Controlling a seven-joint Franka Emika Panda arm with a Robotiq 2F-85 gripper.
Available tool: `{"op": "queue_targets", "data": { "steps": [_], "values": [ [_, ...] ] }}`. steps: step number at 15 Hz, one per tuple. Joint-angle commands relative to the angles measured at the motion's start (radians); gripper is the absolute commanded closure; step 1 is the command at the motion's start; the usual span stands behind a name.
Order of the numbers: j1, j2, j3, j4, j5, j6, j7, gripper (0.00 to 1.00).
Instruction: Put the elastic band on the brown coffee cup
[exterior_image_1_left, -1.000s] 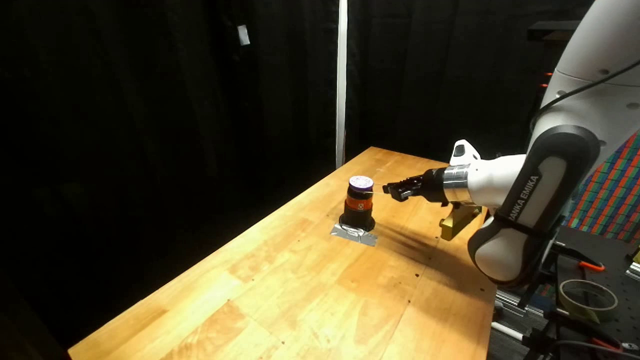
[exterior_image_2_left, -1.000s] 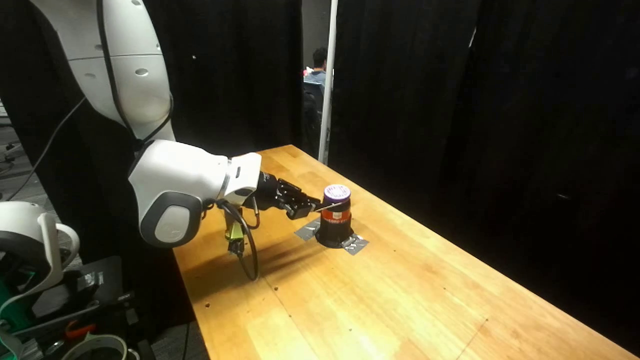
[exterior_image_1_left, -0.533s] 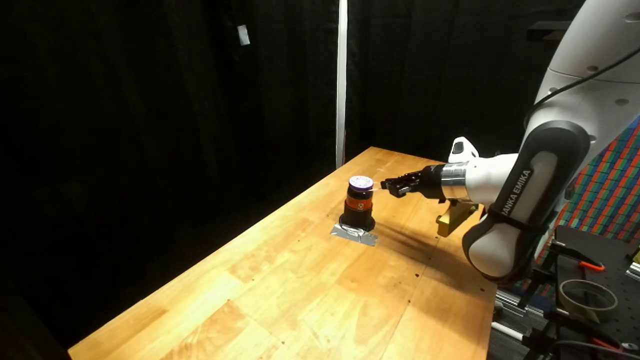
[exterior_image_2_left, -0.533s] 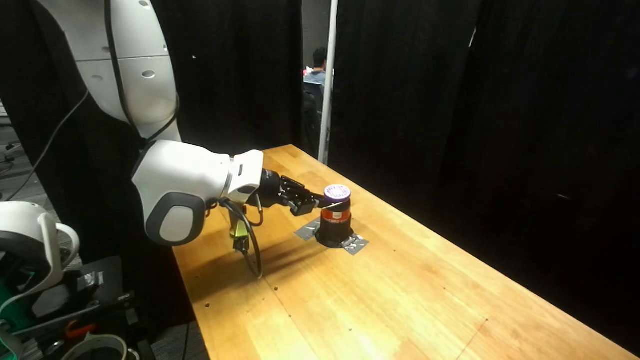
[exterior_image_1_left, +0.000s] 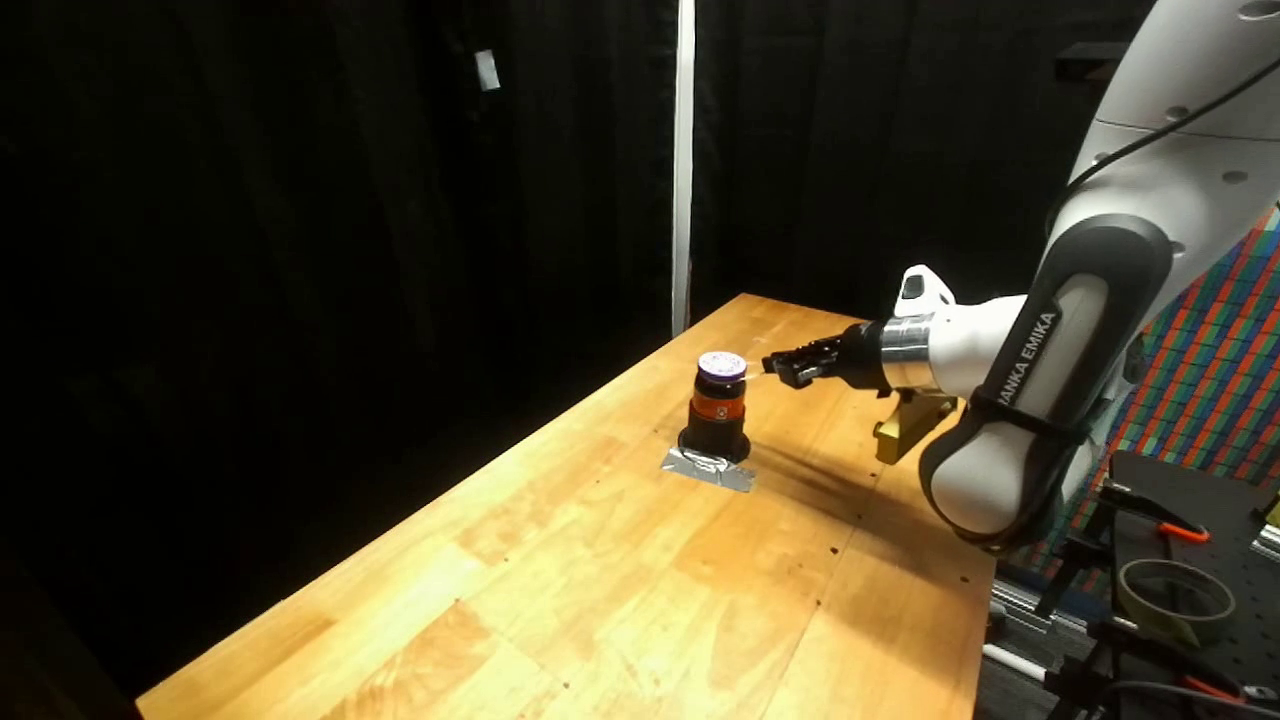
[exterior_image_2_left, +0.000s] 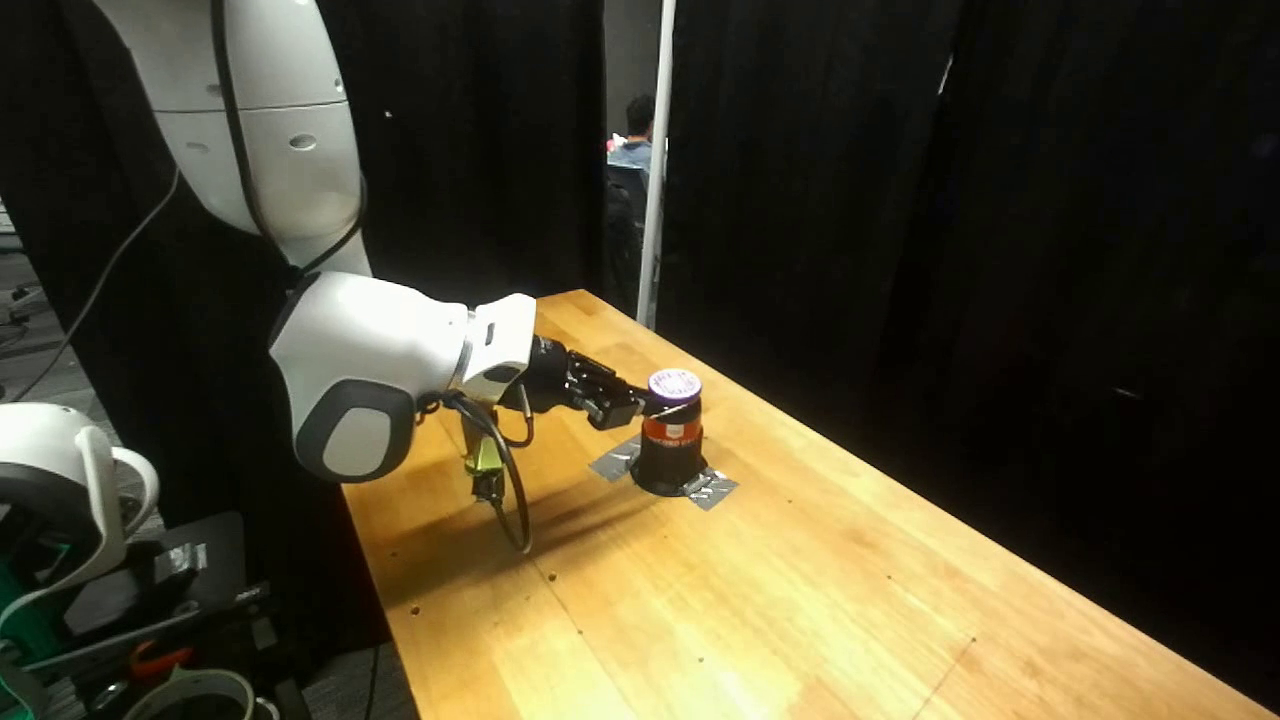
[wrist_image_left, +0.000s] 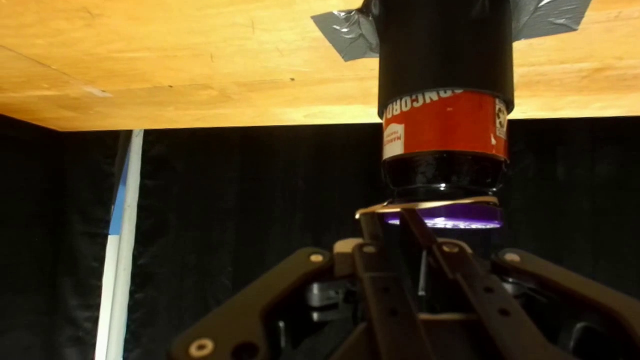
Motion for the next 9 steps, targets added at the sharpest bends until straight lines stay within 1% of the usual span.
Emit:
{"op": "queue_targets", "data": {
  "steps": [1, 2, 4, 5, 7, 8, 9],
  "values": [
    [-0.057, -0.031, 0.044, 0.007, 0.026, 0.061, -0.066, 0.80],
    [0.038, -0.047, -0.058, 0.020, 0.029, 0.009, -0.037, 0.80],
    [0.012, -0.035, -0.041, 0.024, 0.023, 0.058, -0.044, 0.81],
    [0.081, -0.052, -0.120, 0.040, 0.023, 0.008, -0.030, 0.80],
    [0.055, -0.043, -0.099, 0.030, 0.022, 0.049, -0.041, 0.80],
    [0.100, -0.046, -0.148, 0.041, 0.027, 0.024, -0.031, 0.79],
    [0.103, -0.047, -0.154, 0.041, 0.029, 0.025, -0.032, 0.80]
  ]
}}
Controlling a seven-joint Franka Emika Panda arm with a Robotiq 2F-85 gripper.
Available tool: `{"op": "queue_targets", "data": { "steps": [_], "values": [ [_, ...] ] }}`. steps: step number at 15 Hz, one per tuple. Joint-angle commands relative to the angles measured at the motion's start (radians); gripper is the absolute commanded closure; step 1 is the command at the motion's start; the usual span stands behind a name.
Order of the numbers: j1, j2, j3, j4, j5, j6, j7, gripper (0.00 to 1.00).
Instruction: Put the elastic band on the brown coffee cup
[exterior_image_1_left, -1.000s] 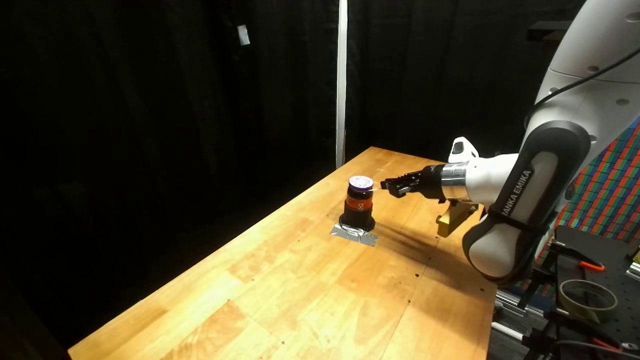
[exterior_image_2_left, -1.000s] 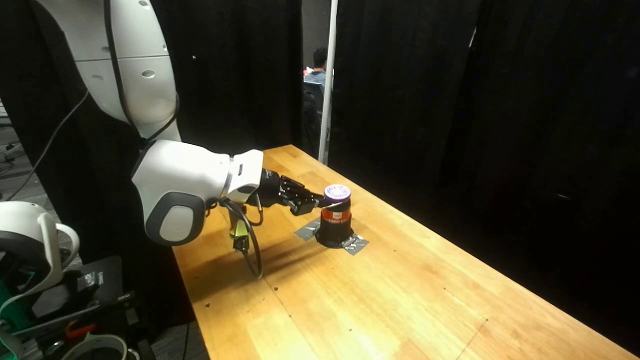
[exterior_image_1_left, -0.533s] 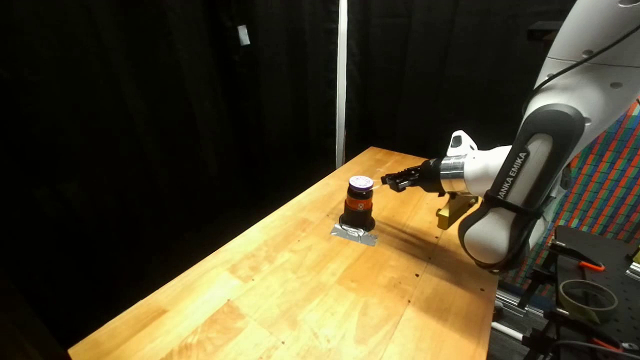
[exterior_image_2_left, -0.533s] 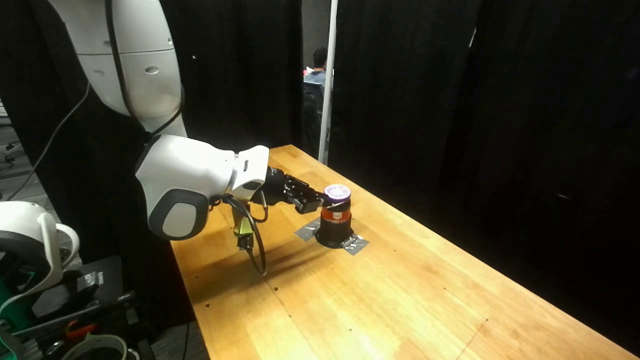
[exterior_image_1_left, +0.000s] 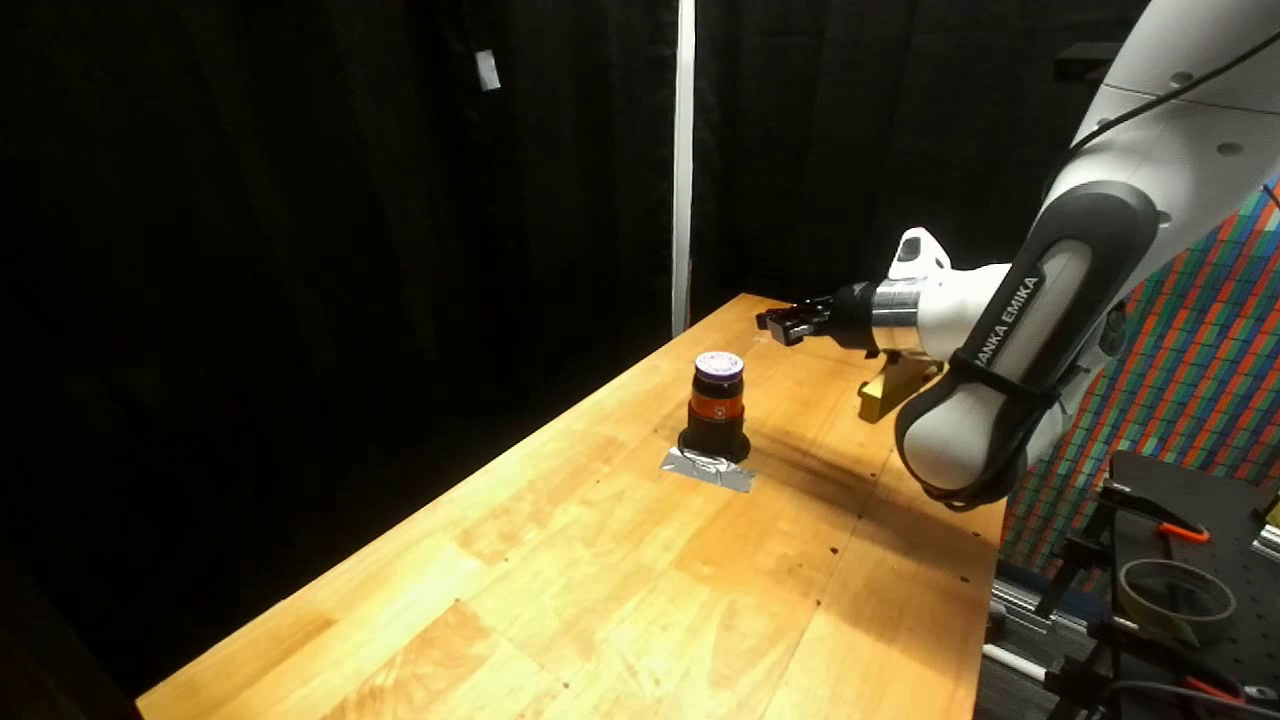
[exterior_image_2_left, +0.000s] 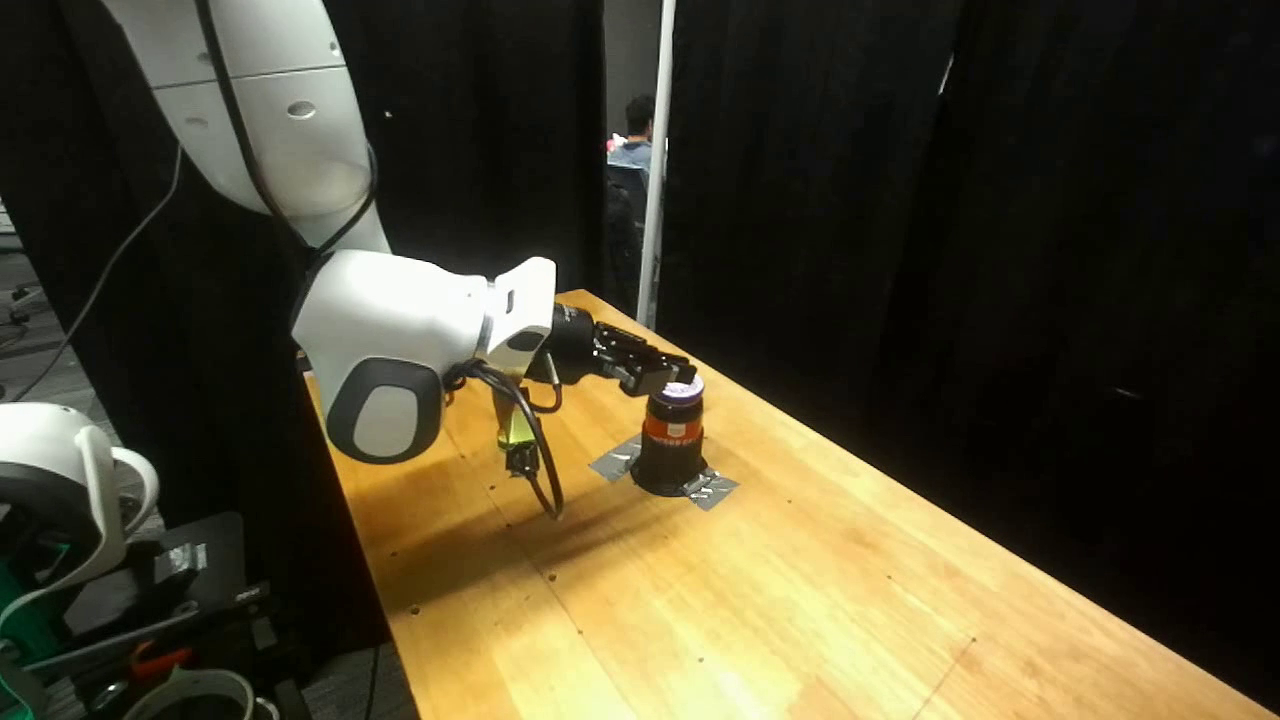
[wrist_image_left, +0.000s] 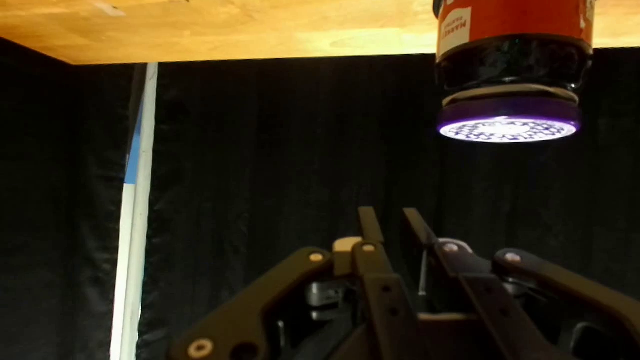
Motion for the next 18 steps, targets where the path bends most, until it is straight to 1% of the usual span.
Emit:
{"op": "queue_targets", "data": {
  "steps": [1, 2, 4, 5, 8, 9, 10, 11, 13, 14, 15, 16, 17, 18],
  "values": [
    [-0.062, -0.039, 0.064, -0.008, 0.022, 0.027, -0.070, 0.80],
    [-0.073, -0.047, 0.077, -0.014, 0.017, -0.001, -0.082, 0.81],
    [-0.108, -0.091, 0.124, -0.057, -0.001, -0.148, -0.127, 0.82],
    [-0.118, -0.096, 0.142, -0.070, -0.004, -0.204, -0.136, 0.81],
    [-0.118, -0.128, 0.159, -0.116, 0.006, -0.384, -0.165, 0.81],
    [-0.108, -0.131, 0.158, -0.128, 0.006, -0.442, -0.170, 0.81],
    [-0.165, -0.251, 0.201, -0.143, 0.101, -0.566, -0.319, 0.80],
    [-0.161, -0.259, 0.197, -0.147, 0.146, -0.627, -0.362, 0.81],
    [-0.152, -0.309, 0.181, -0.143, 0.247, -0.784, -0.501, 0.81],
    [-0.129, -0.334, 0.141, -0.140, 0.292, -0.871, -0.570, 0.81],
    [-0.094, -0.351, 0.086, -0.139, 0.317, -0.957, -0.612, 0.56],
    [-0.040, -0.366, -0.005, -0.139, 0.294, -1.046, -0.623, 0.56],
    [0.004, -0.379, -0.104, -0.136, 0.213, -1.137, -0.591, 0.53],
    [0.039, -0.377, -0.178, -0.136, 0.085, -1.192, -0.498, 0.47]
  ]
}}
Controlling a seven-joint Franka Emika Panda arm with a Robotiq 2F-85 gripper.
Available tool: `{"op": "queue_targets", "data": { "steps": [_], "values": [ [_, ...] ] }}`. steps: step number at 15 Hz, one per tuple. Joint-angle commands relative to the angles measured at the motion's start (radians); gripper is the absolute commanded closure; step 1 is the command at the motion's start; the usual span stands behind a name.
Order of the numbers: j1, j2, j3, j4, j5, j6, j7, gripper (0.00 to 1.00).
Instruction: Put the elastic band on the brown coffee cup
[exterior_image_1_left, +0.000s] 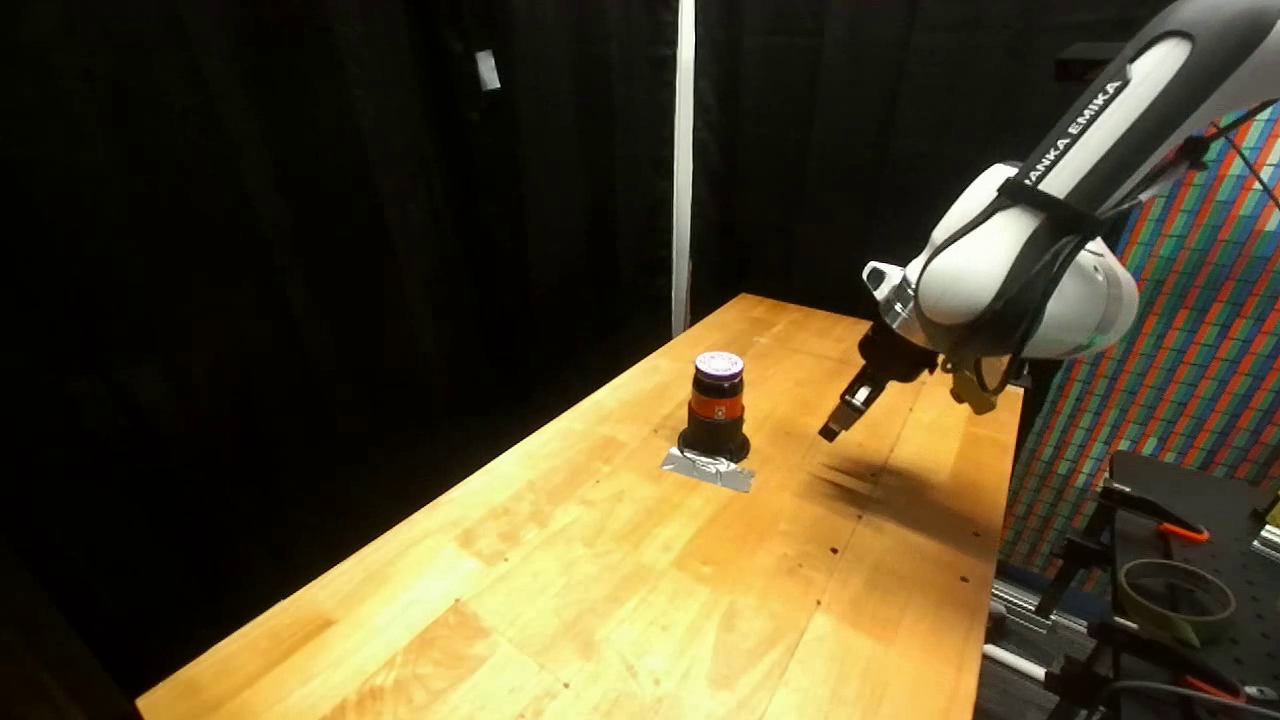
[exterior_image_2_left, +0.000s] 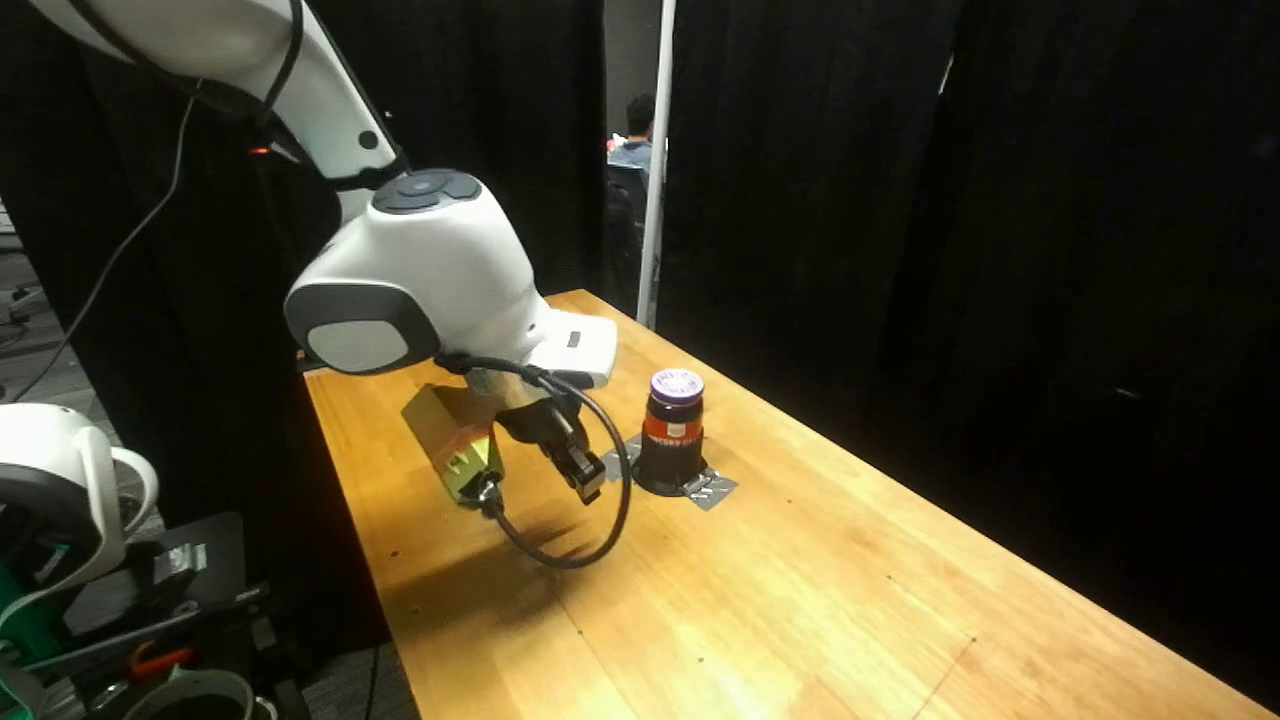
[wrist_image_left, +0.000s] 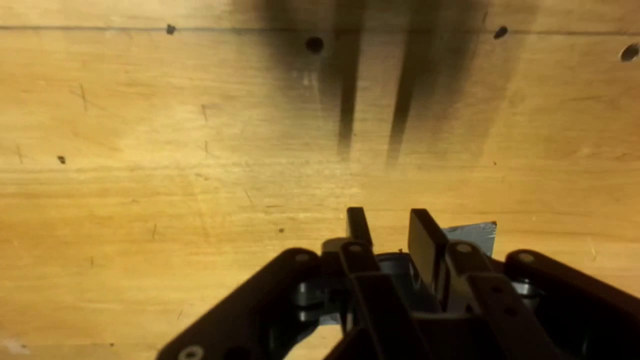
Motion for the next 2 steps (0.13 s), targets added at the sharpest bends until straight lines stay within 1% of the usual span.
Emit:
{"op": "queue_targets", "data": {
  "steps": [1, 2],
  "values": [
    [0.159, -0.046, -0.280, -0.001, -0.261, -0.226, 0.137, 0.38],
    [0.208, -0.056, -0.365, 0.024, -0.352, -0.297, 0.194, 0.31]
  ]
}}
